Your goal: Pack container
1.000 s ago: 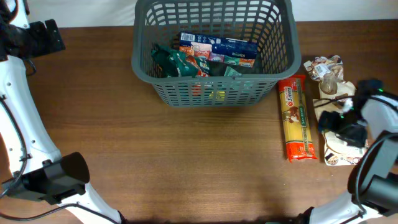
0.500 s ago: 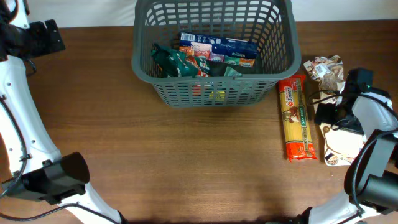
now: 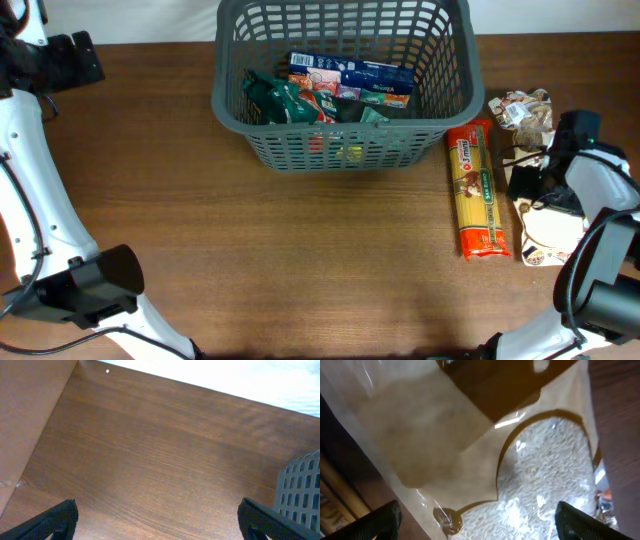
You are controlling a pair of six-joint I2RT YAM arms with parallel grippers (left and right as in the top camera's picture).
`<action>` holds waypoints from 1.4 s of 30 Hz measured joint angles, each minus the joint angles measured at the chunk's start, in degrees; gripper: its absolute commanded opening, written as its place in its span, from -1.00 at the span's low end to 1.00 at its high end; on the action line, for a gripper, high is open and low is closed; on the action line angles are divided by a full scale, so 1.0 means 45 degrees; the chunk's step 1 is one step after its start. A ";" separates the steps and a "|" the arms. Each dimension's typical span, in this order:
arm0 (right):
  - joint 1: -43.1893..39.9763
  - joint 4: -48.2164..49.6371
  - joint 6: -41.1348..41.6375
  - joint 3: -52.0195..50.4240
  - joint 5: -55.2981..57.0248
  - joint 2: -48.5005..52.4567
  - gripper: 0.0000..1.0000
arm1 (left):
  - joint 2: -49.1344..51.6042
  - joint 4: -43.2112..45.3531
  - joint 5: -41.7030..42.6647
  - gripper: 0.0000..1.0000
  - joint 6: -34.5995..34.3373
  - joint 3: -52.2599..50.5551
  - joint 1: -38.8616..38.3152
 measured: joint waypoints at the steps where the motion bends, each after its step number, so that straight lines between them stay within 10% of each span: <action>1: 0.0000 -0.0029 0.0005 -0.0068 0.0005 0.0005 0.94 | 0.0000 0.0000 0.0000 0.99 0.0000 0.0000 0.0000; 26: -0.0044 -0.0005 -0.1613 -0.0272 0.0223 0.0738 0.70 | 0.0000 0.0005 0.0005 0.99 0.0000 0.0000 0.0000; 42: -0.0058 0.0340 -0.1112 -0.0194 0.0865 0.0884 -0.93 | 0.0000 0.0000 0.0005 0.98 -0.0034 0.0000 0.0000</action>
